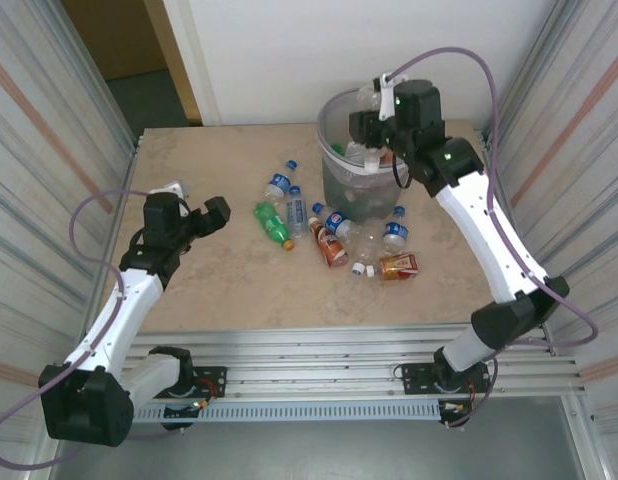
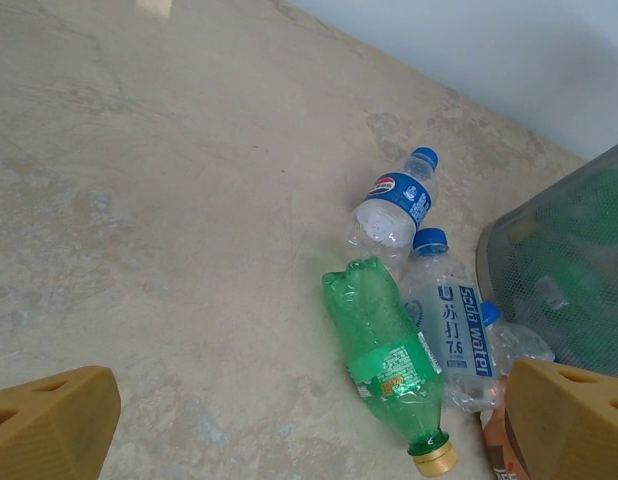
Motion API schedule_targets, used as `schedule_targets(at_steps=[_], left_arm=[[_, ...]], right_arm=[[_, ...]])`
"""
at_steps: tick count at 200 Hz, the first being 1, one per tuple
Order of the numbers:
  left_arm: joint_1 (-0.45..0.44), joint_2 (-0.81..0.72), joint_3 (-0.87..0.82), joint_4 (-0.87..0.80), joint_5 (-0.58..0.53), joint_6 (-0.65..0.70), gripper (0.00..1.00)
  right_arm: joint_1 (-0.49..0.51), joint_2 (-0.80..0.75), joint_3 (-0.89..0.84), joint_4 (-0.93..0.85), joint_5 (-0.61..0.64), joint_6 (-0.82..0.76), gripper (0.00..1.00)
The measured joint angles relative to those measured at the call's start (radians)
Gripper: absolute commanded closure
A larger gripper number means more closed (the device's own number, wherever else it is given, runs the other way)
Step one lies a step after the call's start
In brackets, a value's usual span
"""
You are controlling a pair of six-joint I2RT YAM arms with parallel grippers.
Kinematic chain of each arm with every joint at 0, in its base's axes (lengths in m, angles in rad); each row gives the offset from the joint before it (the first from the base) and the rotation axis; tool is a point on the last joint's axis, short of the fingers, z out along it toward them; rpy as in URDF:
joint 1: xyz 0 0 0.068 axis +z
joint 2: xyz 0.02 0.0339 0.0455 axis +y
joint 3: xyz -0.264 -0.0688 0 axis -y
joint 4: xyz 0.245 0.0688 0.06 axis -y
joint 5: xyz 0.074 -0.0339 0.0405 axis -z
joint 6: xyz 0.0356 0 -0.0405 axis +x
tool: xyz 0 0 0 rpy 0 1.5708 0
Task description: Put the plastic bottles in the bin
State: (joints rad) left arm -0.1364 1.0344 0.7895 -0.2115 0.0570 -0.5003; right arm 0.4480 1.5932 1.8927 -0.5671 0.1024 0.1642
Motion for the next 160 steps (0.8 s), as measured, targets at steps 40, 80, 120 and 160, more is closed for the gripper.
schedule_targets(at_steps=[40,80,120,160], left_arm=[[0.000,0.000,0.000,0.002,0.014,-0.011,0.01],[0.000,0.011,0.000,0.008,0.026,-0.027,0.01],[0.000,0.031,0.000,0.015,0.041,-0.032,0.01],[0.000,0.043,0.000,0.038,0.060,-0.039,0.01]], right_arm=[[-0.095,0.160,0.133,0.059,-0.074,0.018,0.57],[-0.121,0.317,0.227,0.048,-0.100,0.031,0.55],[-0.122,0.389,0.239,-0.007,-0.105,0.034,0.48],[-0.130,0.407,0.240,-0.066,-0.124,0.040,0.27]])
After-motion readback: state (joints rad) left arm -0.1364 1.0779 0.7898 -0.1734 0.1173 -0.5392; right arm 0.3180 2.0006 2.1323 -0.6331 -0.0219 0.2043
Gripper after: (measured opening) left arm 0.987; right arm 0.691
